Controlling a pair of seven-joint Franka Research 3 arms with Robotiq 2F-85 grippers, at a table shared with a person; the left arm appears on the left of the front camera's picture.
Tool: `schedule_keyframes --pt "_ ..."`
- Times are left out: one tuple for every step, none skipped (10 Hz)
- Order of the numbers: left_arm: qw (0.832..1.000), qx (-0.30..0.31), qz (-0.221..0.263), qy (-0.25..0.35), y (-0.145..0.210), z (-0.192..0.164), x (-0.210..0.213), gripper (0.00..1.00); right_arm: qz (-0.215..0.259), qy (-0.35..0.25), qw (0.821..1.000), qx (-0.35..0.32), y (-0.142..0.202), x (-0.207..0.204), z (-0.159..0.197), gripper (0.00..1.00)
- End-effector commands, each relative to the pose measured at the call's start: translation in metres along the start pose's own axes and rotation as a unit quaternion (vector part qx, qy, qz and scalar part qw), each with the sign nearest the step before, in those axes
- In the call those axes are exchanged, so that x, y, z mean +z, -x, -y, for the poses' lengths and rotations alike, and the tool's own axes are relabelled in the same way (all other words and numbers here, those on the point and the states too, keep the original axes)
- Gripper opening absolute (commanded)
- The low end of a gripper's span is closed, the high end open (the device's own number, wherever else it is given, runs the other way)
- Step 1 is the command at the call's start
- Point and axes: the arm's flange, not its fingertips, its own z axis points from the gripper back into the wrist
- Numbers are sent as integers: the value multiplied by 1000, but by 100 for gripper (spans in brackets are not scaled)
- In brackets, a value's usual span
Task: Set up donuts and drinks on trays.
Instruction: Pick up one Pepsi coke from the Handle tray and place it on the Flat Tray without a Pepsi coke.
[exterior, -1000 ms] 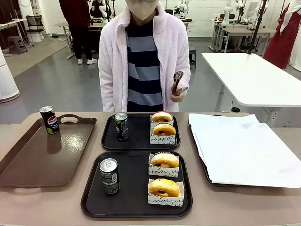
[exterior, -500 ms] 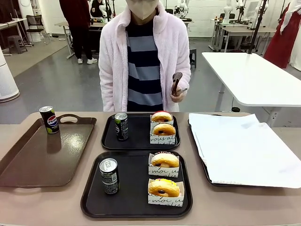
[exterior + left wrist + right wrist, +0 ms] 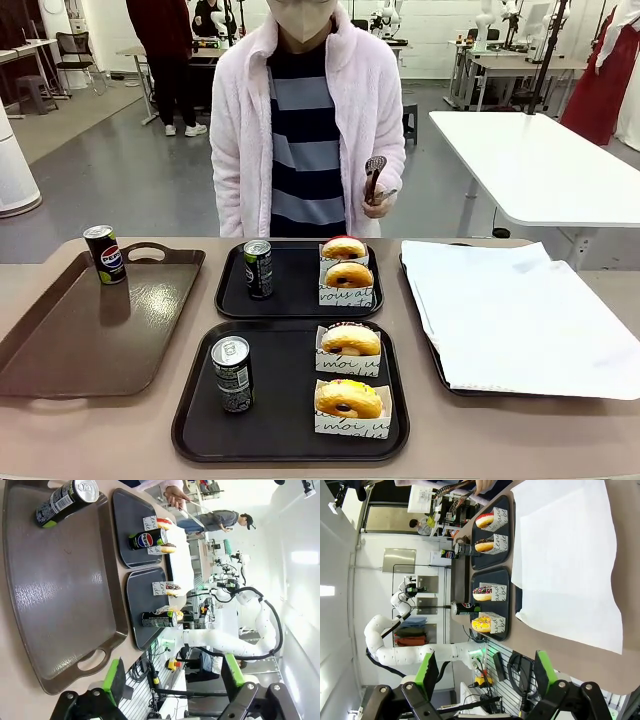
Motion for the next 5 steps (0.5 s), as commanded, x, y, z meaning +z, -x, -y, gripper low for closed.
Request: schedule_keyframes --pt "1000 -5 11 -2 2 2 -2 100 4 -10 1000 10 -1 0 -1 100" --pt "1000 -5 11 -2 2 2 -2 100 4 -10 1000 10 -1 0 -1 100" --pt "1000 -5 11 -2 2 2 -2 100 4 -10 1000 10 -1 0 -1 100" --pt "1000 -5 11 -2 2 2 -2 100 4 -10 1000 10 -1 0 -1 100" --pt "1000 -5 11 -2 2 2 -2 100 4 -10 1000 10 -1 0 -1 100"
